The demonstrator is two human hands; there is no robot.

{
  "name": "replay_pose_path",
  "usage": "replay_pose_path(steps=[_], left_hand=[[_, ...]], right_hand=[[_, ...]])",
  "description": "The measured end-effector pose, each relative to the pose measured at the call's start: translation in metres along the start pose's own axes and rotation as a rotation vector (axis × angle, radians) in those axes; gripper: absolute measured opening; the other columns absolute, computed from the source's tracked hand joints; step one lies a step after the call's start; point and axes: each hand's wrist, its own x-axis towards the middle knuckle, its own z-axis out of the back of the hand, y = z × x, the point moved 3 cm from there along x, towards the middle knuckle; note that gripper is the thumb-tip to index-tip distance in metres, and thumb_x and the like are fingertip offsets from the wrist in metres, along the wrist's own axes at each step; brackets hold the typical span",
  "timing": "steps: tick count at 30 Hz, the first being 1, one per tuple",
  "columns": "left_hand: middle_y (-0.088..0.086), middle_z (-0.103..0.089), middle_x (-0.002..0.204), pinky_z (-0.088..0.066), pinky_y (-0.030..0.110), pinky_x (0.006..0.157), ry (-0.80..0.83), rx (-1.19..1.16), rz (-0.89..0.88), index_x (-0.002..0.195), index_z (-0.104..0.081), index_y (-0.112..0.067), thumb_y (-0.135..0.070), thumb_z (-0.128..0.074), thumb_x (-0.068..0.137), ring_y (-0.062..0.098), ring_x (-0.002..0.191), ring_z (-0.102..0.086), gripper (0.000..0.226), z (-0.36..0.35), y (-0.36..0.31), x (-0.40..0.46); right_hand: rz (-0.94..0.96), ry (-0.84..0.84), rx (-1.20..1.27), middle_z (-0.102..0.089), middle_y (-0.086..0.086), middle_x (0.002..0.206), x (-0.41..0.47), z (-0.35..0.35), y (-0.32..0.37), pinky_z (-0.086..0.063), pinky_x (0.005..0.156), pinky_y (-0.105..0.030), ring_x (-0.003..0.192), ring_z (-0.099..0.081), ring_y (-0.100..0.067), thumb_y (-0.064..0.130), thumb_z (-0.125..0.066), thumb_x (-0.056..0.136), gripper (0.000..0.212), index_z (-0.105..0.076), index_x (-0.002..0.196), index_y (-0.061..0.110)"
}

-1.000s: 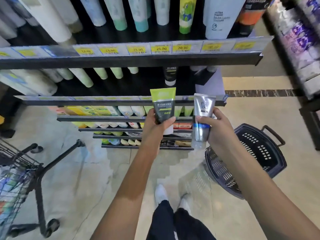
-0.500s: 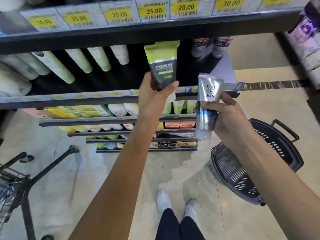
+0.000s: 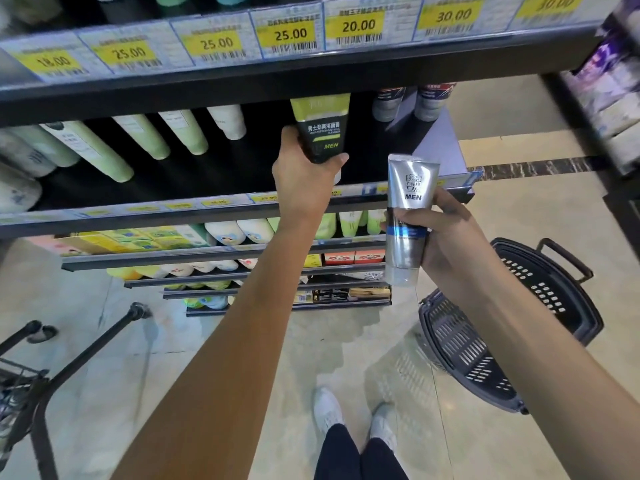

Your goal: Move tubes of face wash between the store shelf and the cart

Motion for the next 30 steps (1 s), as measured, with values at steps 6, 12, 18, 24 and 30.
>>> replay_pose_path(steps=[6, 12, 18, 24, 30], left_hand=[[-0.004, -0.069, 0.103, -0.057, 0.024, 0.084, 0.042, 0.134, -0.029, 0.114, -0.049, -0.012, -0.015, -0.087, 0.079, 0.015, 0.096, -0.069, 0.053, -0.004, 0.002, -0.005], [-0.001, -0.068, 0.108, -0.06, 0.037, 0.09, 0.056, 0.174, -0.027, 0.119, -0.044, -0.014, -0.015, -0.087, 0.08, 0.02, 0.102, -0.069, 0.059, -0.004, 0.0, -0.011], [0.001, -0.069, 0.111, -0.06, 0.041, 0.089, 0.077, 0.207, -0.004, 0.117, -0.043, -0.014, -0.018, -0.087, 0.08, 0.023, 0.103, -0.069, 0.057, 0.0, -0.002, -0.012], [0.004, -0.067, 0.117, -0.058, 0.044, 0.094, 0.119, 0.218, 0.043, 0.12, -0.046, -0.015, -0.022, -0.089, 0.077, 0.024, 0.11, -0.065, 0.061, 0.01, -0.002, -0.012], [0.007, -0.056, 0.138, -0.05, 0.041, 0.102, 0.123, 0.378, -0.033, 0.142, -0.047, -0.012, -0.035, -0.077, 0.091, 0.024, 0.13, -0.05, 0.063, 0.05, -0.016, -0.039]], right_hand=[[-0.011, -0.004, -0.007, -0.07, -0.019, 0.114, 0.0, 0.001, -0.004, -0.057, 0.082, -0.044, 0.098, -0.071, -0.033, -0.002, -0.069, 0.087, 0.046, -0.065, 0.13, 0.015], [-0.02, -0.009, 0.004, -0.066, -0.024, 0.128, -0.004, -0.007, -0.009, -0.058, 0.081, -0.042, 0.096, -0.073, -0.035, -0.002, -0.069, 0.088, 0.044, -0.065, 0.129, 0.013], [-0.021, -0.011, -0.025, -0.072, -0.018, 0.115, -0.013, -0.016, -0.006, -0.056, 0.079, -0.041, 0.091, -0.073, -0.031, -0.003, -0.068, 0.089, 0.045, -0.064, 0.13, 0.014], [-0.007, 0.005, -0.049, -0.071, -0.017, 0.117, -0.027, -0.027, 0.005, -0.057, 0.081, -0.043, 0.093, -0.073, -0.032, -0.005, -0.069, 0.087, 0.045, -0.065, 0.129, 0.012], [-0.002, 0.048, -0.123, -0.075, -0.01, 0.115, -0.051, -0.047, 0.023, -0.057, 0.079, -0.039, 0.09, -0.075, -0.023, -0.003, -0.071, 0.087, 0.044, -0.064, 0.124, 0.019]])
